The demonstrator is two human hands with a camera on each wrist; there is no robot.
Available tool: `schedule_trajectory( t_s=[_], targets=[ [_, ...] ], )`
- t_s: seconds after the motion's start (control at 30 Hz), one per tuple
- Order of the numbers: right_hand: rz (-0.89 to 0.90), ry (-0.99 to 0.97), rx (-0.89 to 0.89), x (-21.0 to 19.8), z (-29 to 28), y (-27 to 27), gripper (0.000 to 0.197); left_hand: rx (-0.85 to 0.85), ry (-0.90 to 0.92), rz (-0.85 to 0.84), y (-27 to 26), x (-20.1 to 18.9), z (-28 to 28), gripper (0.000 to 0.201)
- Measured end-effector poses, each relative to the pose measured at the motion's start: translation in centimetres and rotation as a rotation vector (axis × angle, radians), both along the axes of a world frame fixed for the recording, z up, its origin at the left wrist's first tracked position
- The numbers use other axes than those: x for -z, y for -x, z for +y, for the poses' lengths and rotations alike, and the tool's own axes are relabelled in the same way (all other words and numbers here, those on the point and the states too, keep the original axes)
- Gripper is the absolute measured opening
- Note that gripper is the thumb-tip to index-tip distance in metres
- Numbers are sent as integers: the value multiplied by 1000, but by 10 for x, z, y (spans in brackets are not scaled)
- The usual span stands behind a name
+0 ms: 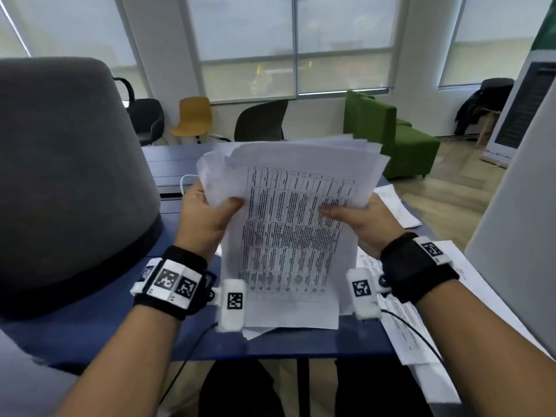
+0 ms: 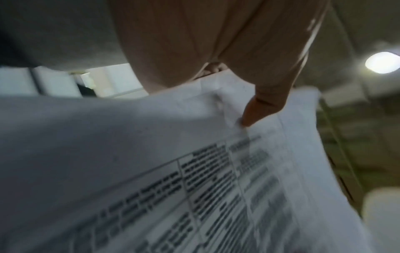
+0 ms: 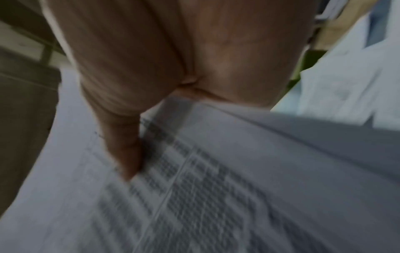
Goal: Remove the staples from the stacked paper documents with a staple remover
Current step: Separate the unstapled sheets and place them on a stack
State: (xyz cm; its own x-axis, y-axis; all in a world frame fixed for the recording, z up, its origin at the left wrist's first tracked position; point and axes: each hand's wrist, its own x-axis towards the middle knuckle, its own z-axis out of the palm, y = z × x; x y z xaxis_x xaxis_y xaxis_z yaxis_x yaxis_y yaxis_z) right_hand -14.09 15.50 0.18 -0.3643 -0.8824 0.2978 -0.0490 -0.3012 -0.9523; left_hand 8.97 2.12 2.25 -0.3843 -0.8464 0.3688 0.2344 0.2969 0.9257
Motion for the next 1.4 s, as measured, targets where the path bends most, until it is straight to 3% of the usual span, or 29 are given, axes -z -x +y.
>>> schedule_trajectory(
  t_s=[0.1, 0.23, 0.37, 0.53, 0.63, 0.83, 1.03, 1.4],
  targets=[
    [171, 68, 110, -16, 2, -13, 27, -59, 118, -79, -3, -14, 10, 54],
    [306, 164, 222, -34, 9, -20, 22, -123, 286, -59, -6, -23, 17, 28],
    [286, 223, 242, -30, 14, -26, 20, -123, 336, 27, -1, -23, 26, 43],
    [226, 53, 257, 19, 10, -23, 29, -110, 193, -84, 4, 15, 33, 46],
    [174, 73, 261, 25, 12, -22, 30, -102, 156, -74, 5, 23, 37, 50],
    [140, 133, 260, 13, 9, -14, 25, -149, 162, -21, 7, 5, 37, 38],
    [246, 145, 279, 0, 5, -16, 21, -333, 305, -21, 17, -21, 31, 17],
    [187, 144, 199, -5, 15, -15, 26, -376, 419, 0, 18, -39, 41, 41]
  ],
)
